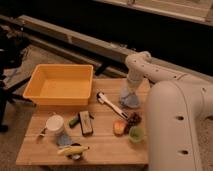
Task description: Wipe table surface with towel
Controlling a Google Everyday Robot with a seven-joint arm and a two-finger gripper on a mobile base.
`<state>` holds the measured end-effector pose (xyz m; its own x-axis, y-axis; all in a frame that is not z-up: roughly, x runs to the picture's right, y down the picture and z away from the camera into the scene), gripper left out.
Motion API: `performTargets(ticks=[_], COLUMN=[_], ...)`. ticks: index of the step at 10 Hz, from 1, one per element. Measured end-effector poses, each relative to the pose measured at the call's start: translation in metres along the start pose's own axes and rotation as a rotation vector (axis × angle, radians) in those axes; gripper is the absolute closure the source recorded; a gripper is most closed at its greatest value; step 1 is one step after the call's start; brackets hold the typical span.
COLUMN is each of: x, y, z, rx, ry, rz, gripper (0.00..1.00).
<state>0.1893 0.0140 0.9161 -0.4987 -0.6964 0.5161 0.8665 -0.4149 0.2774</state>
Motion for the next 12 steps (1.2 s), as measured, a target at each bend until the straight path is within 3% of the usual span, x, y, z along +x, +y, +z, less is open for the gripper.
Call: performTargets(ticks=[2, 5, 7, 10, 12], x=[-0.025, -0.061, -0.071, -0.05, -0.027], y=[0.004, -0.032, -0.069, -0.119, -0.131], z=[0.005, 0.008, 0.006, 0.013, 0.016], rx=[0.001, 0.034, 0.072, 0.105, 0.106], ry=[-0.037, -0.101, -0.137, -0.156, -0.152], rz=[-0.001, -0.064, -0.126, -0.214, -0.243], gripper=[1.0, 1.0, 1.0, 1.0, 1.0])
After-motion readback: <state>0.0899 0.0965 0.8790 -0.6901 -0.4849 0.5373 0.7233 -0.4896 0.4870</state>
